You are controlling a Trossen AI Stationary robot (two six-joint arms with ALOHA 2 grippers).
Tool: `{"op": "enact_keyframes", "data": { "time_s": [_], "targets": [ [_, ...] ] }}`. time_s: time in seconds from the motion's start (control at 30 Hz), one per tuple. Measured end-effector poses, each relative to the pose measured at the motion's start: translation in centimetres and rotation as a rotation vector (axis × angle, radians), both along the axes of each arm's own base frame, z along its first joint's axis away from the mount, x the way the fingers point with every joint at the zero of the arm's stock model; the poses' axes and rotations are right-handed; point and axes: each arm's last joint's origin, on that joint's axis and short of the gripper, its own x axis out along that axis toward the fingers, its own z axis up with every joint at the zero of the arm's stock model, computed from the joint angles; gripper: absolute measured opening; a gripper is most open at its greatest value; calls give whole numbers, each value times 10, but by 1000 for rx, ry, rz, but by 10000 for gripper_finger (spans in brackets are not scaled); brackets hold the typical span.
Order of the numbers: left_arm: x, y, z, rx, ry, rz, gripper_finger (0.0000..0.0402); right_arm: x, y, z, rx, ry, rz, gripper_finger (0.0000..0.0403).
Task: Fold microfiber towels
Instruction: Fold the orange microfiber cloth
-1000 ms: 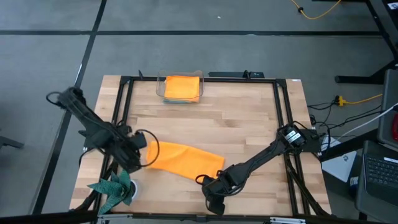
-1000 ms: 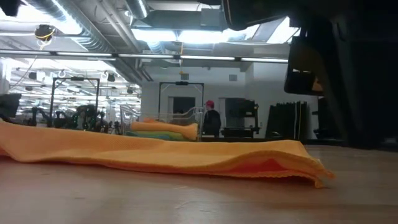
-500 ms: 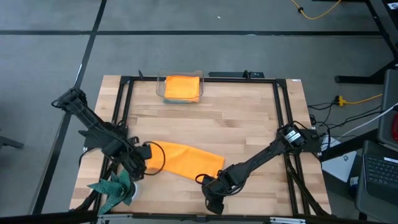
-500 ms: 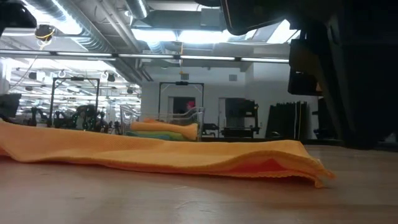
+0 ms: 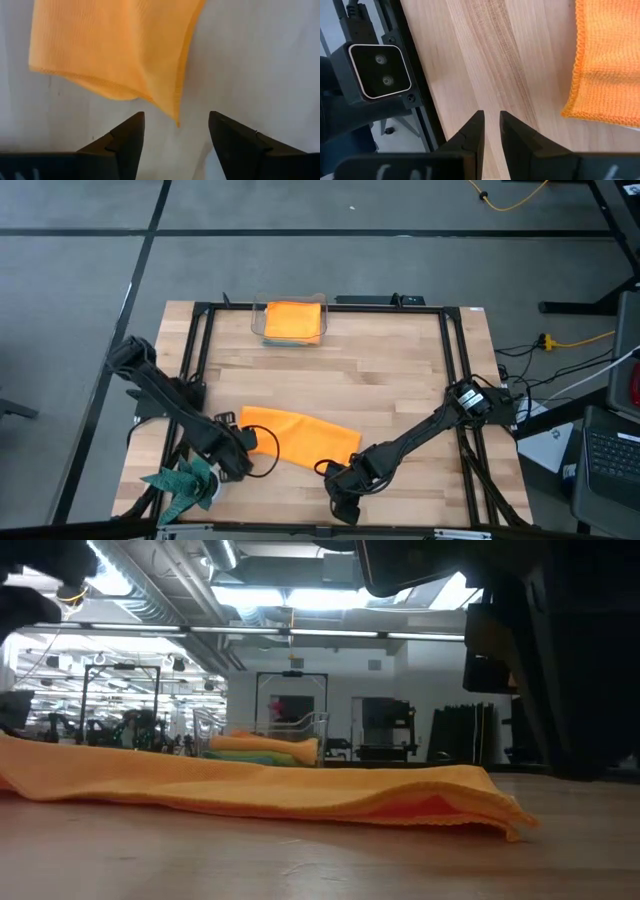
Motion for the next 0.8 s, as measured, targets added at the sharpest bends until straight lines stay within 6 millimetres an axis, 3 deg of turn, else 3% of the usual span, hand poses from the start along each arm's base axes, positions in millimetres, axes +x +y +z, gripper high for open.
{"op": "enact_keyframes", "data": {
  "time_s": [0.33, 0.8],
  "targets": [
    [9, 1, -20, 39, 99, -6, 214, -1, -2, -1, 3, 35, -52, 63],
    [16, 9, -22, 66, 84, 30, 217, 2, -5, -1, -22, 17, -100, 74]
  ]
}}
